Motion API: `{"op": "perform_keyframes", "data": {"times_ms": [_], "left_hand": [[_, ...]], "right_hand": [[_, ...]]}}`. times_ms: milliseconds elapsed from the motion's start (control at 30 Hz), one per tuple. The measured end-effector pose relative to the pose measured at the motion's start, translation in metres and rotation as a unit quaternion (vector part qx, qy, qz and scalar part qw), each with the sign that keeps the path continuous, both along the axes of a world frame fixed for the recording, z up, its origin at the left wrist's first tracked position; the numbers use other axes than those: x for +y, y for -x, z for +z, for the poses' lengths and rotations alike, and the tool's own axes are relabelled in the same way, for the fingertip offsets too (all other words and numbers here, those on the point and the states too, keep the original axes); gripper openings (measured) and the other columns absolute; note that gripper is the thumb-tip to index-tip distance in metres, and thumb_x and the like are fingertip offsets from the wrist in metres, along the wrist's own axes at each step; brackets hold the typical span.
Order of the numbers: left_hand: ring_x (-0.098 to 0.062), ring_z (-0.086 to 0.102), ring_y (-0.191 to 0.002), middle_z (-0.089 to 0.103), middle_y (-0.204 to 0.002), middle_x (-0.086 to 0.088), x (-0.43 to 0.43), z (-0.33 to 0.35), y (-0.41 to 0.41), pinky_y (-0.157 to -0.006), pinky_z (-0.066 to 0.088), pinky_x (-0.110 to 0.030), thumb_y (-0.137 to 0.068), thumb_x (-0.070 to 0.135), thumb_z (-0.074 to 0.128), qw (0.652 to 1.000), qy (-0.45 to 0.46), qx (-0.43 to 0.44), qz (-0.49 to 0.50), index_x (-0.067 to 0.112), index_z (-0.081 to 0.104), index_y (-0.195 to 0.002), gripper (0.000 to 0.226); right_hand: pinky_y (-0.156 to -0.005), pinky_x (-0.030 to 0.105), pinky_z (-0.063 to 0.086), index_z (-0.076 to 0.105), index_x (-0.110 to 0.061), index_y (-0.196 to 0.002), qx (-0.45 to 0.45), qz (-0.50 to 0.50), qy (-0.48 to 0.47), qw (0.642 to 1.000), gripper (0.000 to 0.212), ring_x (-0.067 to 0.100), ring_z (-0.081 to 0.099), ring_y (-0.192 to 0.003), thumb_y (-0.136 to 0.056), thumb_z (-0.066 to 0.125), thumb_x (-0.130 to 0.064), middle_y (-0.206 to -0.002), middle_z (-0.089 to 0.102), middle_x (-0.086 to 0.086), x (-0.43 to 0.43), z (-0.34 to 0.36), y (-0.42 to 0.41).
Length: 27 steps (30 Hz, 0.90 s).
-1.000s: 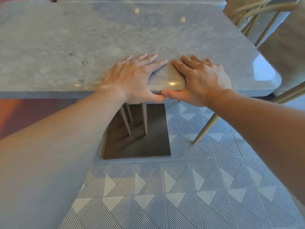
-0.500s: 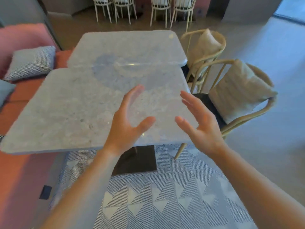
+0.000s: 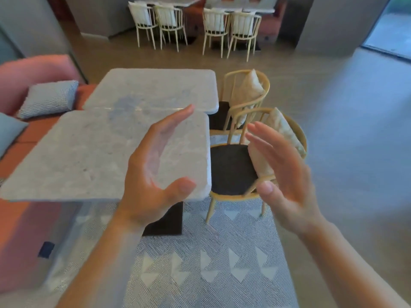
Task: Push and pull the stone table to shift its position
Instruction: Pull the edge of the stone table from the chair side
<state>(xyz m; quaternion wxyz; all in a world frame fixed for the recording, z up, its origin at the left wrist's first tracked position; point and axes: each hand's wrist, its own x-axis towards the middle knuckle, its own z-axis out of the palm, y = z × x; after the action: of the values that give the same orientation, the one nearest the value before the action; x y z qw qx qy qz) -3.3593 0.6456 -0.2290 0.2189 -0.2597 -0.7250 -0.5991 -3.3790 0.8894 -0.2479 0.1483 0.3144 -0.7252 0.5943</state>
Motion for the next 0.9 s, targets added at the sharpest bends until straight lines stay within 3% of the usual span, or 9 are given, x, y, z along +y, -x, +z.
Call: {"op": "perform_keyframes", "data": {"times_ms": [200,333,500,600,667,767,900], "left_hand": [[-0.026,0.044,-0.156,0.053,-0.16,-0.002,0.06,0.01,0.004,-0.127,0.033,-0.038,-0.088,0.077,0.066,0.999,-0.016,-0.007,0.033,0.032,0.051,-0.151,0.079],[-0.025,0.046,-0.154,0.055,-0.156,-0.003,0.088,0.006,0.034,-0.125,0.035,-0.037,-0.09,0.075,0.065,0.998,-0.008,-0.001,0.062,0.028,0.051,-0.149,0.077],[-0.024,0.046,-0.154,0.052,-0.157,-0.006,0.118,-0.013,0.095,-0.125,0.035,-0.037,-0.091,0.075,0.064,0.996,-0.013,0.014,0.088,0.02,0.048,-0.149,0.082],[-0.025,0.046,-0.155,0.051,-0.157,-0.007,0.142,-0.017,0.141,-0.125,0.035,-0.04,-0.091,0.076,0.062,0.994,-0.02,0.018,0.103,0.015,0.046,-0.15,0.087],[-0.028,0.045,-0.155,0.051,-0.157,-0.011,0.16,-0.021,0.169,-0.127,0.035,-0.046,-0.089,0.079,0.061,0.993,-0.022,0.008,0.116,0.011,0.045,-0.15,0.092],[-0.038,0.045,-0.154,0.051,-0.159,-0.022,0.183,-0.022,0.205,-0.125,0.035,-0.064,-0.079,0.092,0.057,0.986,-0.009,-0.027,0.165,0.0,0.045,-0.153,0.118],[-0.037,0.045,-0.154,0.052,-0.16,-0.021,0.21,-0.027,0.249,-0.123,0.035,-0.068,-0.077,0.094,0.059,0.984,0.007,-0.043,0.175,0.002,0.046,-0.153,0.12]], "right_hand": [[-0.117,0.064,0.043,0.044,-0.013,-0.155,0.017,0.064,0.01,0.998,0.082,0.033,0.051,-0.148,-0.096,0.061,-0.067,-0.158,0.053,0.004,0.051,0.003,0.039],[-0.119,0.062,0.041,0.043,-0.024,-0.157,0.021,0.104,0.026,0.994,0.074,0.034,0.05,-0.148,-0.098,0.063,-0.063,-0.159,0.052,-0.002,0.072,-0.006,0.082],[-0.119,0.061,0.041,0.04,-0.008,-0.156,0.029,0.127,-0.014,0.991,0.085,0.037,0.05,-0.147,-0.097,0.063,-0.064,-0.158,0.051,0.014,0.1,-0.012,0.154],[-0.12,0.06,0.041,0.038,-0.007,-0.154,0.03,0.144,-0.042,0.988,0.082,0.039,0.05,-0.147,-0.098,0.062,-0.062,-0.157,0.05,0.019,0.119,-0.007,0.199],[-0.121,0.059,0.041,0.038,-0.005,-0.153,0.029,0.145,-0.055,0.987,0.082,0.039,0.049,-0.147,-0.098,0.062,-0.062,-0.156,0.049,0.023,0.135,-0.002,0.226],[-0.12,0.061,0.041,0.037,-0.002,-0.152,0.037,0.144,-0.062,0.987,0.085,0.04,0.05,-0.146,-0.098,0.061,-0.063,-0.156,0.049,0.025,0.158,0.003,0.263],[-0.12,0.059,0.042,0.037,-0.002,-0.152,0.048,0.16,-0.051,0.985,0.086,0.038,0.051,-0.146,-0.097,0.061,-0.063,-0.155,0.05,0.023,0.185,0.001,0.31]]}}
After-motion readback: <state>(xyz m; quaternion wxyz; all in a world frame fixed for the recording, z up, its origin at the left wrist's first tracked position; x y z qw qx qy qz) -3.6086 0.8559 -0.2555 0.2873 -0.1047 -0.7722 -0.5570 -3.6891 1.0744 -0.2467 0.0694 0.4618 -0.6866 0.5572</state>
